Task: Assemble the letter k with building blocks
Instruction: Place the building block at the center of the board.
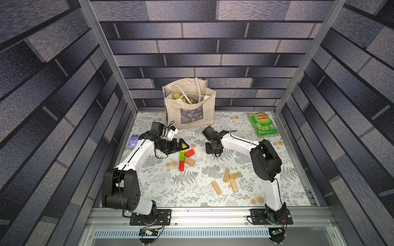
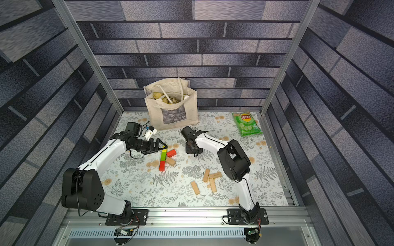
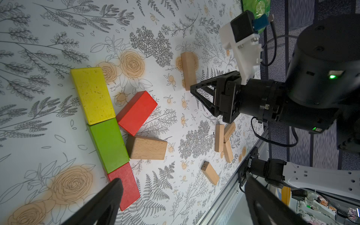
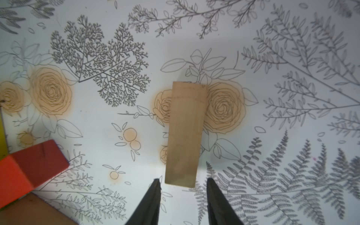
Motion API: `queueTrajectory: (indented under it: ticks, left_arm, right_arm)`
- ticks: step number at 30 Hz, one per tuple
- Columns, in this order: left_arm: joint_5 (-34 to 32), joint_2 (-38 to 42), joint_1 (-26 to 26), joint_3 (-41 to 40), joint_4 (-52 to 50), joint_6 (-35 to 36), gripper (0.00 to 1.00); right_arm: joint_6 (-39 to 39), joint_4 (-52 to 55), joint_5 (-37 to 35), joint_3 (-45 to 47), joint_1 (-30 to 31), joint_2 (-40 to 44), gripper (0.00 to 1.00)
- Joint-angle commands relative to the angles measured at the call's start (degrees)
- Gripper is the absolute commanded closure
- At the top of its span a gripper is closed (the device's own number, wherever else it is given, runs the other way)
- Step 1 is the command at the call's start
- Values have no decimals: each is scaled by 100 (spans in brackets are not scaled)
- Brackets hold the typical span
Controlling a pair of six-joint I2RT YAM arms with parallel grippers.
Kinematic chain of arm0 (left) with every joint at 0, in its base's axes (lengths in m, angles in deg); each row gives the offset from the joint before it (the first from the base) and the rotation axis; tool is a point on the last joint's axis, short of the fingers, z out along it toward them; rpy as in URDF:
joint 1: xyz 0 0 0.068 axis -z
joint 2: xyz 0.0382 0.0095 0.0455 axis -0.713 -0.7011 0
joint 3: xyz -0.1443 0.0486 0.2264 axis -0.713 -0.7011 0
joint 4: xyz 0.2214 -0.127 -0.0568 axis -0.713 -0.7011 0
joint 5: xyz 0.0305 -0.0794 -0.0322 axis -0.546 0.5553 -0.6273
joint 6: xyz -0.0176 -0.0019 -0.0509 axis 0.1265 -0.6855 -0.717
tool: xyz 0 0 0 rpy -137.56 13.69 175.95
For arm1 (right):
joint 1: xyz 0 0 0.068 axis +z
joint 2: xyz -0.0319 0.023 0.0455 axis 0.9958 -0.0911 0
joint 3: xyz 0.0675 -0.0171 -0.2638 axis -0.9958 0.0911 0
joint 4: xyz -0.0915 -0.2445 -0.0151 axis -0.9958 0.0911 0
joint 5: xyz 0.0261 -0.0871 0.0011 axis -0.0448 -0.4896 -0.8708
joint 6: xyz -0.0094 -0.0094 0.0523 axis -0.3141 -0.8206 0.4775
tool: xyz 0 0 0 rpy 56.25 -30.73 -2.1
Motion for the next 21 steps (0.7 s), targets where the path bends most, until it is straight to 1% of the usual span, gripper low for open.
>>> queueTrajectory:
  ticks: [1,16,18,21]
  left_arm:
    - [-13,-35,38,164,-141,119,0]
    - [-2,-71,35,172,-151,128,0]
    - [-8,-74,37,176,-151,130,0]
    - [-3,-74,39,172,-149,133,0]
  right_arm:
    - [34,169,-85,-178,-1,-185,60]
    - [-36,197,-92,-242,3,-208,60]
    - [-68,143,-133,-213,2,-141,57]
    - [-133,-8,-136,-125,3,33,47]
